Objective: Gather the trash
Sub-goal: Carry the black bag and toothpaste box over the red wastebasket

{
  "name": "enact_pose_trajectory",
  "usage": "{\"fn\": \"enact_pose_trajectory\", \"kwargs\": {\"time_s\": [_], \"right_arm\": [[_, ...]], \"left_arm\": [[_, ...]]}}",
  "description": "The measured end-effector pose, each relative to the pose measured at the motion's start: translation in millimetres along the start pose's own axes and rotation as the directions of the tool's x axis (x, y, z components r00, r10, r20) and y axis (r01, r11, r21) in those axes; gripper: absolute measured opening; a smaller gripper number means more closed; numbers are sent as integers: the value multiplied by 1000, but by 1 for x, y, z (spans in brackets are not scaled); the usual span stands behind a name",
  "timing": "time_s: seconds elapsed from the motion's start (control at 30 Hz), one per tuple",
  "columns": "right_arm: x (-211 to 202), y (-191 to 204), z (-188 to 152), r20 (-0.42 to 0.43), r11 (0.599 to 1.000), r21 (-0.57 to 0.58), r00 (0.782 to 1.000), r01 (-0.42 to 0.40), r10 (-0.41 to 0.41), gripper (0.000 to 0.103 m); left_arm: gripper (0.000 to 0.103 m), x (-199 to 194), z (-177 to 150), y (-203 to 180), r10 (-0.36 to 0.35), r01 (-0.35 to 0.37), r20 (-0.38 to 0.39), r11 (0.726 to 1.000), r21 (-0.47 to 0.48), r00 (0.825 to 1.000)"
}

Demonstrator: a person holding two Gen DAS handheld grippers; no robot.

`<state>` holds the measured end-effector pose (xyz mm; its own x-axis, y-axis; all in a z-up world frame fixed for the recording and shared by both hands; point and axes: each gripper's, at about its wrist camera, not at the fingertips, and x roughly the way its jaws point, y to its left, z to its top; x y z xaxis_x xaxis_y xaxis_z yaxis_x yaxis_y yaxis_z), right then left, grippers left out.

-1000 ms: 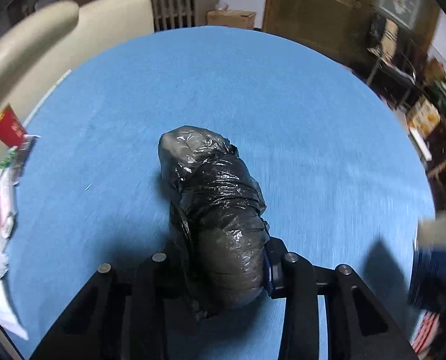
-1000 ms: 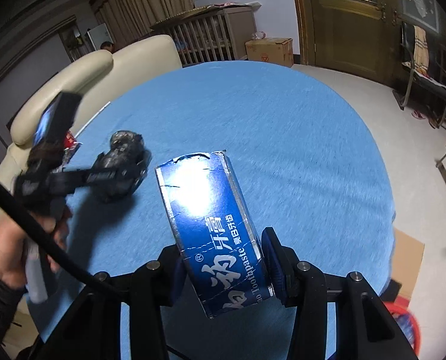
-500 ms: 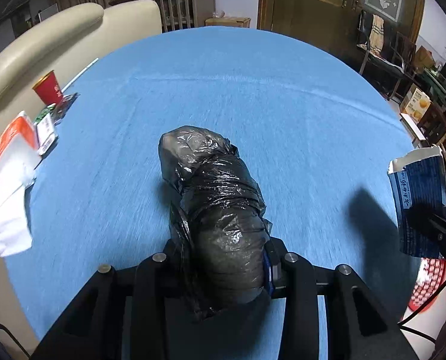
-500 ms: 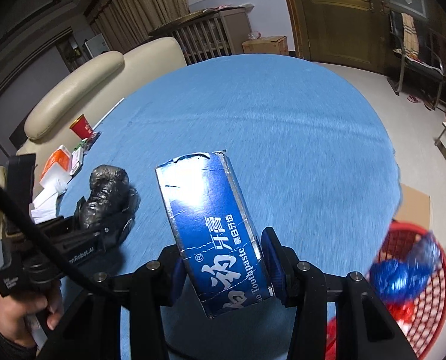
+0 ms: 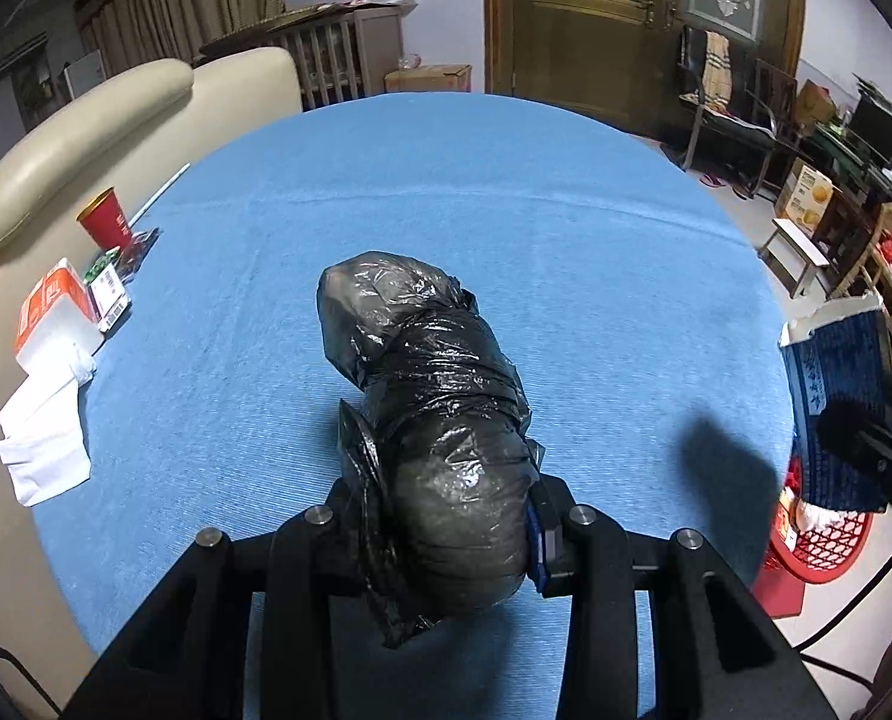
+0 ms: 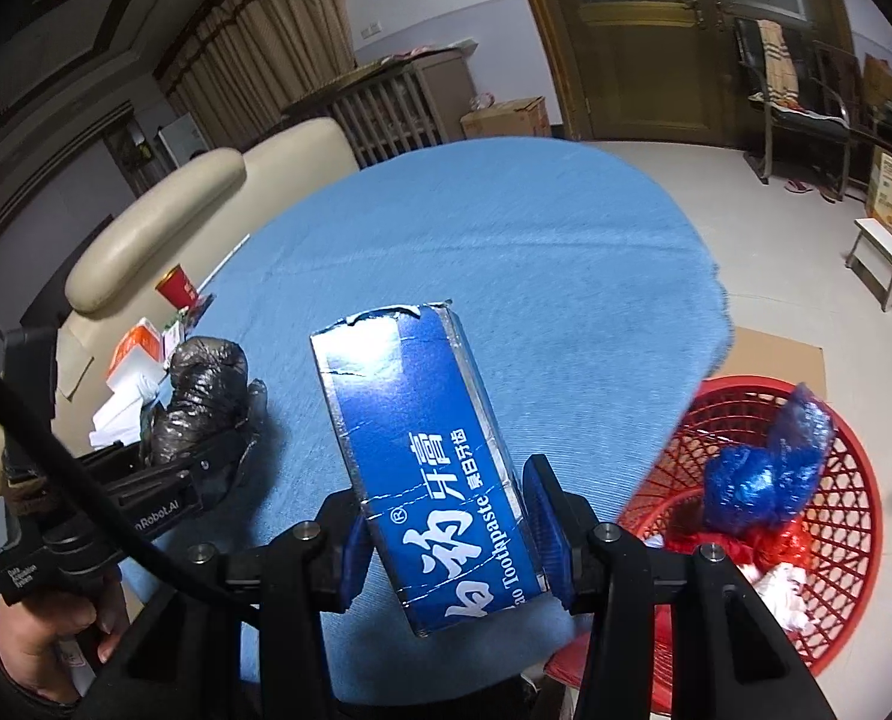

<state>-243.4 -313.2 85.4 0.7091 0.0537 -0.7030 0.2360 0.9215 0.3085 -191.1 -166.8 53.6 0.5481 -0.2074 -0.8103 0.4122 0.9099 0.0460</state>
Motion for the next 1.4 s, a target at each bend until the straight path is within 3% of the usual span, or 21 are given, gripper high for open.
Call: {"fn": "enact_pose_trajectory", "kwargs": {"time_s": [0.77, 1.4], "right_arm": [[-39, -52, -10, 45, 995, 77, 997, 64, -67, 49], [-56, -88, -23, 50, 982, 147, 991, 117, -126, 49]], "left_arm": [[39, 3, 3, -49, -86, 90, -30, 985, 144, 996], [39, 1, 5, -51, -123, 128, -39, 968, 214, 992]]}}
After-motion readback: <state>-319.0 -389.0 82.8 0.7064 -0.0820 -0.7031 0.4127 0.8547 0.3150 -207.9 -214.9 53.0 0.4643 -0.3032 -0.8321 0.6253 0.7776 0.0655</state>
